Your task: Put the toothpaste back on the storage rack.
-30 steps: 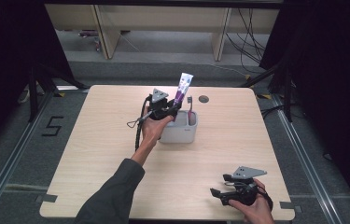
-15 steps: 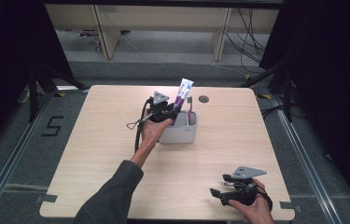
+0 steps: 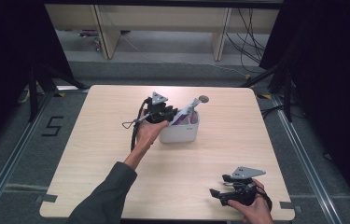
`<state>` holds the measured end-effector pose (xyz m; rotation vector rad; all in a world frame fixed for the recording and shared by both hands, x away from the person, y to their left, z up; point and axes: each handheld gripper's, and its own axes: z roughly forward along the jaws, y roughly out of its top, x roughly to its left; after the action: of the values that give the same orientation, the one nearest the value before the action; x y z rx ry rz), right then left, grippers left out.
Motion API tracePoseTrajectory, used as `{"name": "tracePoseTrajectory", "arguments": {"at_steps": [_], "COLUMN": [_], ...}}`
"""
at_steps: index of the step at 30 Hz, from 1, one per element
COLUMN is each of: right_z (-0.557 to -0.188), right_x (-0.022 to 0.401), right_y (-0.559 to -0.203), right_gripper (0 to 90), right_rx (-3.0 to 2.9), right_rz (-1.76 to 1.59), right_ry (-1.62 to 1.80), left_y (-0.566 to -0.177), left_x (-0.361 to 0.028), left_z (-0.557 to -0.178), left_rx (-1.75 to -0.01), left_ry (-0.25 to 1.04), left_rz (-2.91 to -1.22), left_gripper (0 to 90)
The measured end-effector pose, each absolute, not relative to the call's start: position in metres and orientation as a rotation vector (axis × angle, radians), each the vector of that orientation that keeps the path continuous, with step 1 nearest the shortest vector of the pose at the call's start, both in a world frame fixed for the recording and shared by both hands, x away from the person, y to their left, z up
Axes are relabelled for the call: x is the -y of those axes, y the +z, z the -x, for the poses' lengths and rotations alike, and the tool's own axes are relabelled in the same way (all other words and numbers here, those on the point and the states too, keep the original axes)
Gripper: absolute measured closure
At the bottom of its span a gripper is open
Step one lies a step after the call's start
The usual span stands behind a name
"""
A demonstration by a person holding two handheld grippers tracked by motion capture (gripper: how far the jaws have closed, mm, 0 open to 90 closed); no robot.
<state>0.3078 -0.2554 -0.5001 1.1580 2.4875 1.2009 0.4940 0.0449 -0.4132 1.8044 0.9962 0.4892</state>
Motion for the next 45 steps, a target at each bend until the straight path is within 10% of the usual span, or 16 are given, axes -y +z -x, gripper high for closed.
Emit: {"name": "tracePoseTrajectory", "arguments": {"at_steps": [21, 45], "right_z": [-0.307, -0.308], "right_x": [0.255, 0.256], "right_y": [-0.500, -0.499], "right_gripper": [21.5, 21.5], "right_rx": [-2.486, -2.463], "right_rz": [-1.159, -1.144], "right_ry": [1.201, 1.195], "left_y": [-0.404, -0.396], "left_x": [-0.057, -0.092], "left_z": [-0.490, -0.475], "left_rx": [-1.007, -1.039], "left_ry": [0.475, 0.446], "left_rz": [-1.806, -1.808], "left_gripper": [66.0, 30.6]}}
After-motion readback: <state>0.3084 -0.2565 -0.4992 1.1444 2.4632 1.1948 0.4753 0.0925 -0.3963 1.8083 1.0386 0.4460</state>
